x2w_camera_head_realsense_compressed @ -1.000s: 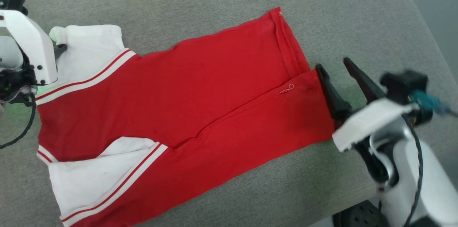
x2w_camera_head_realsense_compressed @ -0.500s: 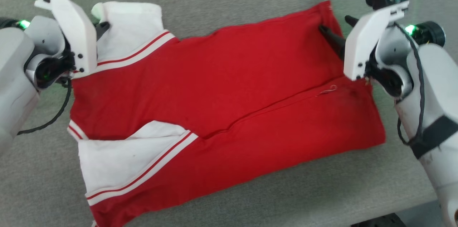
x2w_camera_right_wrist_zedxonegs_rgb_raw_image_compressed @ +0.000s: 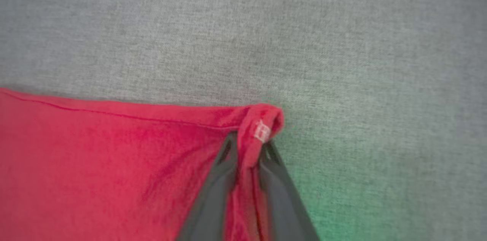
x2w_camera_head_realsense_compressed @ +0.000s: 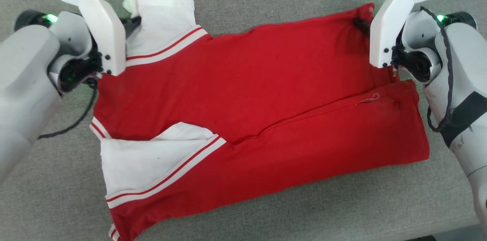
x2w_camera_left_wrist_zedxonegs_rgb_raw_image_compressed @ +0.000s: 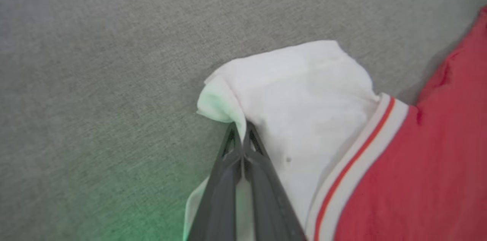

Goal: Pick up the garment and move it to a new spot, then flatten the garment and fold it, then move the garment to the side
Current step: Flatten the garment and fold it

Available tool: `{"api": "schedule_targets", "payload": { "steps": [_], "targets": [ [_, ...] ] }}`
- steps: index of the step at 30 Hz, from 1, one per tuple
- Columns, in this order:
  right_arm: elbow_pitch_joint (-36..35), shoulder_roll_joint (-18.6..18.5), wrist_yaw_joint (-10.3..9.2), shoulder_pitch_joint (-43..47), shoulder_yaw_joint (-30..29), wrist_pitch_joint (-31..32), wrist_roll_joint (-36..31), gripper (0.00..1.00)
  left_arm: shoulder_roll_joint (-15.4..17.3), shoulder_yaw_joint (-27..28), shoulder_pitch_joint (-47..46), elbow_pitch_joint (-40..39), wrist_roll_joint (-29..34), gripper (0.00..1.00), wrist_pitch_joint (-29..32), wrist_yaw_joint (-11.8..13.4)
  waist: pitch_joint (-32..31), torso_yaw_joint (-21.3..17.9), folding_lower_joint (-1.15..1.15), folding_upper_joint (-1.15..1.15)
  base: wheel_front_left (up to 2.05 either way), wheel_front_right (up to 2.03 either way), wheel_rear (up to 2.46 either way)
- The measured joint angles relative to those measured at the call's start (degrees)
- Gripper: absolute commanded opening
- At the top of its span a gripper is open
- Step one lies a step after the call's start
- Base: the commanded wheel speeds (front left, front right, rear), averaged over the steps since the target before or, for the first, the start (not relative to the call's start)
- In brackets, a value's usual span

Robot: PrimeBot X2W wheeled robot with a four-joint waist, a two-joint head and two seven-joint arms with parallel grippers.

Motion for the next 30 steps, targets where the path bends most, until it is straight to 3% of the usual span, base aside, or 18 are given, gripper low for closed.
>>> {"api": "schedule_targets", "payload": {
  "steps": [9,14,24,30],
  "targets": [
    [-1.5,-3.2,0.0,3.7,1.5,-7.3,3.6,0.0,0.3,-0.1,3.2,-8.6,-4.8,0.0,-8.1,0.0,-5.4,1.8,0.0,0.0,0.0,0.0,0.0],
    [-6.3,-6.9,0.0,9.8,2.7,-9.6,5.5,0.0,4.0,0.1,7.4,-19.1,-7.3,0.0,-14.6,0.0,-9.5,3.7,0.0,0.0,0.0,0.0,0.0],
    [-18.3,-14.7,-0.01,26.9,-0.4,-9.9,7.5,0.0,16.7,-0.8,25.8,-38.0,-7.1,0.0,-25.4,0.0,-15.3,8.2,0.0,0.0,0.0,0.0,0.0],
    [-25.1,-17.3,0.0,38.2,-7.3,-8.2,6.8,0.0,17.5,-1.0,36.6,-41.1,-7.5,0.0,-29.4,0.0,-16.2,10.6,0.0,0.0,0.0,0.0,0.0]
  ]
}}
